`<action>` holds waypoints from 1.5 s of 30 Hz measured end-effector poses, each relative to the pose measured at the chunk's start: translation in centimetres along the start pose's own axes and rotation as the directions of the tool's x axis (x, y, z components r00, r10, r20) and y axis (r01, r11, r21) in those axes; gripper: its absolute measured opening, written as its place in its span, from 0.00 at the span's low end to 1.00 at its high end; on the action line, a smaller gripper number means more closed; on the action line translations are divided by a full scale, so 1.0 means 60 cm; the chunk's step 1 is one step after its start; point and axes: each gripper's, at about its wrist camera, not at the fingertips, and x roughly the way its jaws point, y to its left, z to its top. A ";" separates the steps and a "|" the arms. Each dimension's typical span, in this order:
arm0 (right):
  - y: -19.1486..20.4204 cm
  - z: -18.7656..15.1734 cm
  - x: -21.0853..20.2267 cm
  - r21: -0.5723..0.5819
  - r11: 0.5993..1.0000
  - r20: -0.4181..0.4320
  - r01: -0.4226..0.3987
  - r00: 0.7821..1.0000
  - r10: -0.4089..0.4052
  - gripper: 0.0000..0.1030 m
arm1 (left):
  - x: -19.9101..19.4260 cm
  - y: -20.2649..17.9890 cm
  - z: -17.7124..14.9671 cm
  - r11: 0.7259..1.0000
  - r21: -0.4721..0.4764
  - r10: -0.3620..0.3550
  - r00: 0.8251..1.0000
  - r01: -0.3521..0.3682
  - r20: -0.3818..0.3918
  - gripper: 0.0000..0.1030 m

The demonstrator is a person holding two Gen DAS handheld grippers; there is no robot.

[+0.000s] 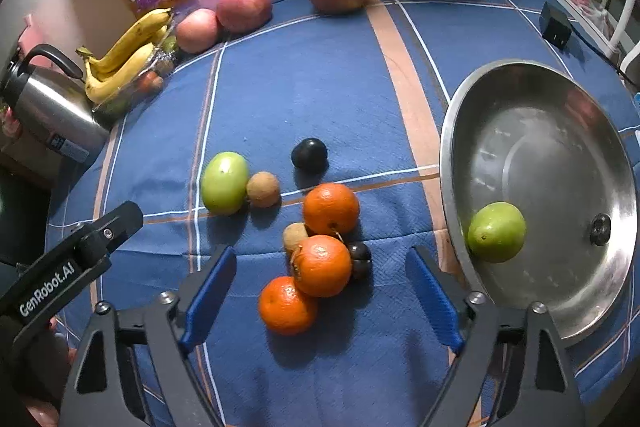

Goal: Organize fruits
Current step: 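Grasp a tangerine with the right tool while the left tool grasps another tangerine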

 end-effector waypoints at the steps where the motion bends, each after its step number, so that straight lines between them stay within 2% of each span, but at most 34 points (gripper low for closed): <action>1: -0.003 -0.001 0.002 0.003 1.000 -0.004 -0.002 1.000 0.002 0.79 | 0.005 0.001 0.000 1.000 -0.006 -0.010 1.000 0.010 -0.009 1.00; 6: -0.015 -0.002 0.016 0.026 1.000 -0.027 -0.013 1.000 0.014 0.74 | 0.018 -0.007 -0.002 0.999 -0.008 -0.033 0.999 0.033 -0.031 1.00; 11: -0.022 -0.003 0.023 0.050 0.999 -0.044 -0.019 0.999 0.021 0.55 | 0.026 -0.015 -0.004 0.999 0.001 -0.052 0.997 0.052 -0.053 1.00; 17: -0.015 -0.005 0.021 0.031 0.999 -0.046 -0.033 0.998 0.035 0.43 | 0.028 -0.020 -0.007 0.998 0.012 -0.068 0.996 0.069 -0.058 1.00; 36: -0.013 -0.005 0.013 0.027 0.999 -0.045 -0.038 0.998 0.039 0.35 | 0.016 -0.034 -0.004 0.995 0.010 -0.097 0.995 0.097 -0.010 1.00; 40: -0.023 -0.004 -0.007 0.050 0.995 -0.007 -0.082 0.997 0.083 0.35 | 0.015 -0.033 -0.005 0.993 0.003 -0.121 0.993 0.121 -0.013 1.00; 43: -0.029 -0.002 -0.026 0.055 0.995 0.026 -0.083 0.996 0.081 0.35 | 0.013 -0.042 -0.004 0.988 0.024 -0.153 0.988 0.154 -0.020 1.00; 45: -0.035 -0.001 -0.033 0.058 0.996 0.041 -0.064 0.997 0.062 0.35 | 0.014 -0.048 -0.005 0.988 0.040 -0.146 0.989 0.147 -0.035 1.00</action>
